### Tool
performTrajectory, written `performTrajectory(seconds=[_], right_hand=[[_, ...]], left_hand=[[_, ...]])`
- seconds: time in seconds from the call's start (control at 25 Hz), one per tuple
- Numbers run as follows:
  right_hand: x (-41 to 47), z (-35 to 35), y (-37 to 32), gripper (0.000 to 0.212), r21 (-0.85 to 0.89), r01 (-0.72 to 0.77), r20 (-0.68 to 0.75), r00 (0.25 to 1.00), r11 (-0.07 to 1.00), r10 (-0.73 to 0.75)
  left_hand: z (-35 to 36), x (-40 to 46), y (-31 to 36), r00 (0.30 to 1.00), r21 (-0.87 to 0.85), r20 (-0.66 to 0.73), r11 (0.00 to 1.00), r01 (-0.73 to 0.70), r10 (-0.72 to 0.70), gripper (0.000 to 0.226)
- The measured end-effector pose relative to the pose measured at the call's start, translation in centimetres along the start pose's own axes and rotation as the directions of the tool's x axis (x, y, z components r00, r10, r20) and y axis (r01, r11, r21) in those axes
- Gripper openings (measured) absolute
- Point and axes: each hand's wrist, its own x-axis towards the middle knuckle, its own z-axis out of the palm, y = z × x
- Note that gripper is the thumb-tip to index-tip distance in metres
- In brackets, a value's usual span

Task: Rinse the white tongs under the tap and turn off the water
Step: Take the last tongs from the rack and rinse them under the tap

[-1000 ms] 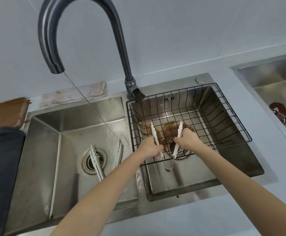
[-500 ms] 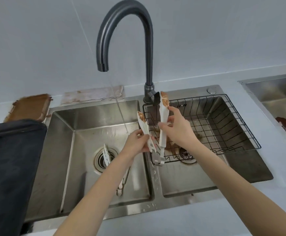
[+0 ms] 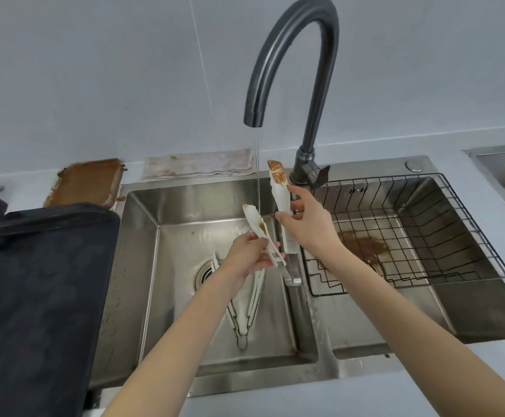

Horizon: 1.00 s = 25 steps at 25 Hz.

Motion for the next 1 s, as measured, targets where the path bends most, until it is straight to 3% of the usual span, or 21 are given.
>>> performTrajectory(seconds=[0.24, 0.44, 0.76, 1.0], right_hand=[[2.0, 1.1, 0.2, 0.057, -0.069, -0.045, 0.023, 0.999, 0.997, 0.046], [3.3, 1.6, 0.4, 0.054, -0.09, -0.069, 0.069, 0.995, 0.993, 0.076], [3.9, 1.5, -0.4, 0.053, -0.108, -0.022, 0.082, 0.996, 0.994, 0.03], [4.0, 1.1, -0.3, 0.053, -0.124, 0.016, 0.056, 0.998, 0.992, -0.009]], left_hand=[[-0.9, 1.9, -0.4, 0.998, -0.083, 0.035, 0.995, 0.055, -0.053, 0.035], [-1.1, 2.4, -0.8, 0.992, -0.219, 0.045, 0.968, 0.124, -0.117, 0.013], [-1.1, 4.0, -0.2, 0.977, -0.514, 0.034, 0.834, 0.198, -0.211, 0.012], [-0.7, 4.9, 1.0, 0.979, -0.527, 0.002, 0.832, 0.175, -0.204, 0.016]])
